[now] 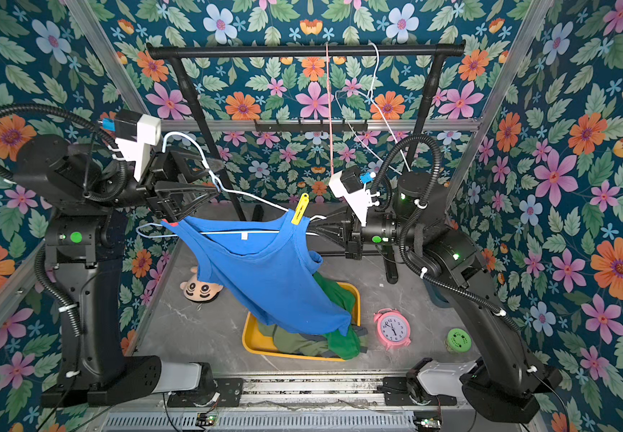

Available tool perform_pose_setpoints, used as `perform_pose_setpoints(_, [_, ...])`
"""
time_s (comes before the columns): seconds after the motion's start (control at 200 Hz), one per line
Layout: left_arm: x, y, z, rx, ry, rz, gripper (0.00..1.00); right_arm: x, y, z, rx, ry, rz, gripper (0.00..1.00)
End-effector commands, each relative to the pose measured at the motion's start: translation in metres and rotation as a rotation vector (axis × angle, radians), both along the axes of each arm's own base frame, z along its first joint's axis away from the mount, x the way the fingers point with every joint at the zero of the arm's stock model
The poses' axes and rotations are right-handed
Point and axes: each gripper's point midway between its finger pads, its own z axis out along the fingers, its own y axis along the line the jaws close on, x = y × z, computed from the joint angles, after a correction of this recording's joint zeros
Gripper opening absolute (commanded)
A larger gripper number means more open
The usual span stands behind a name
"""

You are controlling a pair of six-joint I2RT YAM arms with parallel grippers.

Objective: Remove the clothespins securing tank tops to the hanger
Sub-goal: Pick up the hanger from the clothesline.

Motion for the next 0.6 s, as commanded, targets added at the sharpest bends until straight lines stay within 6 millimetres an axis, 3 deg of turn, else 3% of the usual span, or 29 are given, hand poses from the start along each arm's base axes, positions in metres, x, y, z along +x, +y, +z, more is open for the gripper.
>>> perform_pose_setpoints(0.0, [-0.0049,-0.0024,0.0034,-0.002,-0.018,-0.022,0.77,-0.0035,0.0027,0.0096,0.025,-0.042,0.029,0.00])
perform_pose_setpoints(0.135, [-0.0078,-0.0025,0.0049,-0.001,-0.031,-0.027,0.68,-0.0037,0.0032,0.0111,0.032,-0.048,0.031,0.00])
perform_pose_setpoints(0.28, [-0.0088,-0.0026,0.0047,-0.001,-0.029,-0.030,0.37,-0.0037,0.0030,0.0111,0.029,-0.050,0.030,0.00])
perform_pose_setpoints(0.595, [-0.0094,-0.0040,0.0025,0.001,-0.021,-0.040,0.02,-0.0038,0.0052,0.0087,0.026,-0.042,0.046,0.00])
